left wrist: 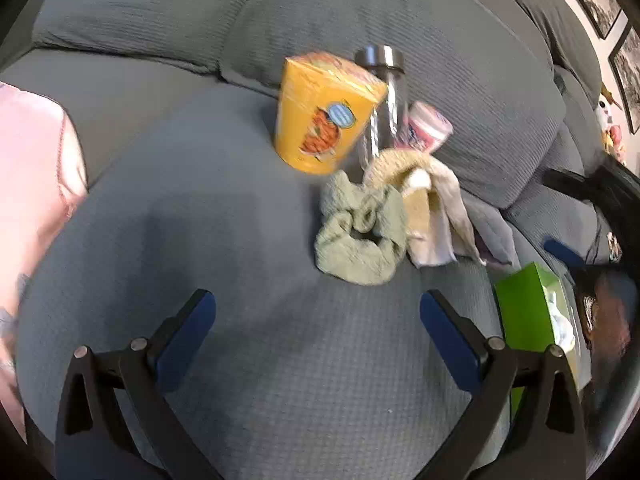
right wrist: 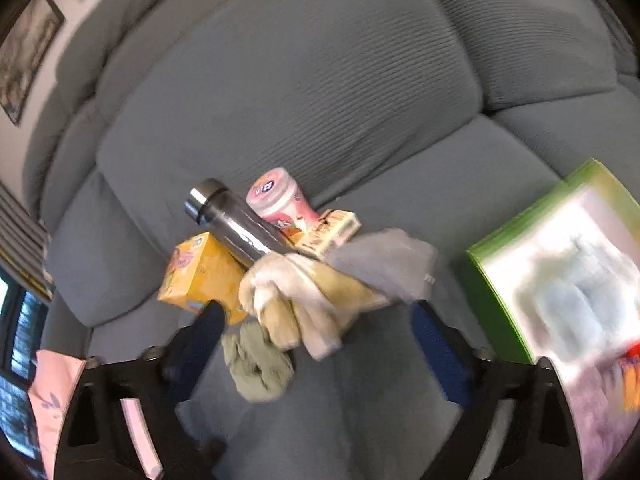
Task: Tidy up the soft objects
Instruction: 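Move the right gripper to the beige tree-print tissue pack, then grasp the beige tissue pack with the right gripper and set it down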
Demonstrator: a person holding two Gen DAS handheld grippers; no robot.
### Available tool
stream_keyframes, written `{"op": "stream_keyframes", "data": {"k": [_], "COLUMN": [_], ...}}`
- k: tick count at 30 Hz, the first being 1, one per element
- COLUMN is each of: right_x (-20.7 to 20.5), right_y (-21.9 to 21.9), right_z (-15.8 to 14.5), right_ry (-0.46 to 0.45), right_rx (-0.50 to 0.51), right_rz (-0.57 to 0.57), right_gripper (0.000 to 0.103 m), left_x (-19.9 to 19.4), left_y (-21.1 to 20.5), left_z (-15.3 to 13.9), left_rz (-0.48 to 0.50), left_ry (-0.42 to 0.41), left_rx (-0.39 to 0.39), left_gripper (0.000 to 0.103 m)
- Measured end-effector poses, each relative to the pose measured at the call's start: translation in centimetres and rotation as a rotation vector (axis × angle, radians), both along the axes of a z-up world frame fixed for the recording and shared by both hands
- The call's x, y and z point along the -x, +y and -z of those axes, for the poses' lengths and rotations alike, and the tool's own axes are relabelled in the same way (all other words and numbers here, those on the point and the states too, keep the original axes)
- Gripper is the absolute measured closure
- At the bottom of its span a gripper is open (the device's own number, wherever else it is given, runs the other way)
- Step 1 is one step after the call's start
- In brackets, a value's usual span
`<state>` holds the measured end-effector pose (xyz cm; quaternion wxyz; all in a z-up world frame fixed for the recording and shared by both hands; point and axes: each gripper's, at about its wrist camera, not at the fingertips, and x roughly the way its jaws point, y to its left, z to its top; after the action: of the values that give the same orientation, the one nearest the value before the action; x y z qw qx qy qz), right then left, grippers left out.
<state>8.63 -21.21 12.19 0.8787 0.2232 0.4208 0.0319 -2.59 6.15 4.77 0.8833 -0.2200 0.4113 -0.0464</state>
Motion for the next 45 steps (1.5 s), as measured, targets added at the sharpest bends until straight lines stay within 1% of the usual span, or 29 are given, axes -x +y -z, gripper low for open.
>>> {"op": "stream_keyframes", "data": {"k": [1,2,3,5,6,7,8,9,11,14,17,19,20,22,25,28,33,35,37,40,41,43,45], "right_x": [-2.0,-4.0,-5.5,-8.4,-9.6,-10.5,-11.6,-12.1,-13.2,-13.9,-14.3,-14.1,-13.9,-13.5,-12.3,-11.0,-7.0,-4.3,-1.8,1.2,2.6,5.3,6.3], "right_y": [0.0,-0.1,-0.3,-0.4,-0.4,-0.3,-0.5,-0.7,-1.2,-1.3,-0.9,-1.0,-1.1,-1.1,-2.2,-2.6,-2.7,-2.1,-1.6,-0.5,0.2,1.4,2.4], "right_z": [0.6,1.4,2.1,3.4,4.1,4.6,5.7,6.4,8.0,9.5,10.6,11.4,11.5,11.3,10.4,8.9,4.8,2.9,2.0,2.0,2.3,3.4,4.7], "right_ry": [0.042,0.094,0.131,0.184,0.198,0.210,0.246,0.265,0.302,0.325,0.338,0.338,0.324,0.302,0.249,0.195,0.110,0.069,0.047,0.058,0.065,0.081,0.126], "right_rx": [-0.025,-0.060,-0.077,-0.057,-0.058,-0.067,-0.093,-0.117,-0.171,-0.163,-0.152,-0.179,-0.186,-0.180,-0.202,-0.202,-0.177,-0.152,-0.149,-0.113,-0.108,-0.135,-0.136], "right_rz": [-0.002,0.011,0.035,0.076,0.076,0.073,0.082,0.093,0.109,0.138,0.117,0.133,0.136,0.126,0.124,0.115,0.071,0.017,-0.034,-0.112,-0.144,-0.209,-0.273], "right_gripper": [0.028,0.030,0.035,0.038,0.040,0.043,0.046,0.050,0.052,0.052,0.052,0.057,0.060,0.069,0.076,0.077,0.077,0.076,0.076,0.076,0.076,0.076,0.076], "left_x": [0.1,0.1,0.0,-0.2,-0.3,-0.4,-0.5,-0.5,-0.4,-0.6,-0.9,-0.9,-1.0,-0.9,-1.0,-1.0,-1.0,-0.8,-0.8,-0.7,-0.7,-0.6,-0.4], "left_y": [0.3,0.6,0.9,1.6,2.0,2.3,2.4,2.5,2.7,2.9,2.8,2.7,2.6,2.7,2.7,2.7,2.7,2.7,2.7,2.6,2.6,2.6,2.7], "left_z": [0.0,0.0,0.1,0.3,0.3,0.3,0.2,0.1,-0.1,-0.1,0.1,0.2,0.2,0.2,0.2,0.3,0.2,0.1,0.1,0.0,0.0,-0.2,-0.2], "left_rz": [-0.009,-0.015,-0.020,-0.027,-0.031,-0.036,-0.038,-0.040,-0.045,-0.048,-0.040,-0.035,-0.035,-0.036,-0.042,-0.044,-0.043,-0.047,-0.046,-0.051,-0.053,-0.055,-0.051], "left_ry": [-0.003,-0.003,0.005,0.024,0.027,0.029,0.028,0.027,0.028,0.036,0.046,0.051,0.051,0.052,0.050,0.054,0.047,0.044,0.042,0.039,0.035,0.034,0.033], "left_rx": [0.000,0.006,0.016,0.046,0.061,0.072,0.076,0.076,0.068,0.069,0.081,0.075,0.071,0.063,0.070,0.066,0.046,0.036,0.025,0.010,0.002,-0.009,0.003], "left_gripper": [0.002,0.002,0.002,0.002,0.002,0.002,0.002,0.002,0.002,0.002,0.002,0.002,0.002,0.002,0.002,0.002,0.002,0.002,0.002,0.002,0.002,0.002,0.002]}}
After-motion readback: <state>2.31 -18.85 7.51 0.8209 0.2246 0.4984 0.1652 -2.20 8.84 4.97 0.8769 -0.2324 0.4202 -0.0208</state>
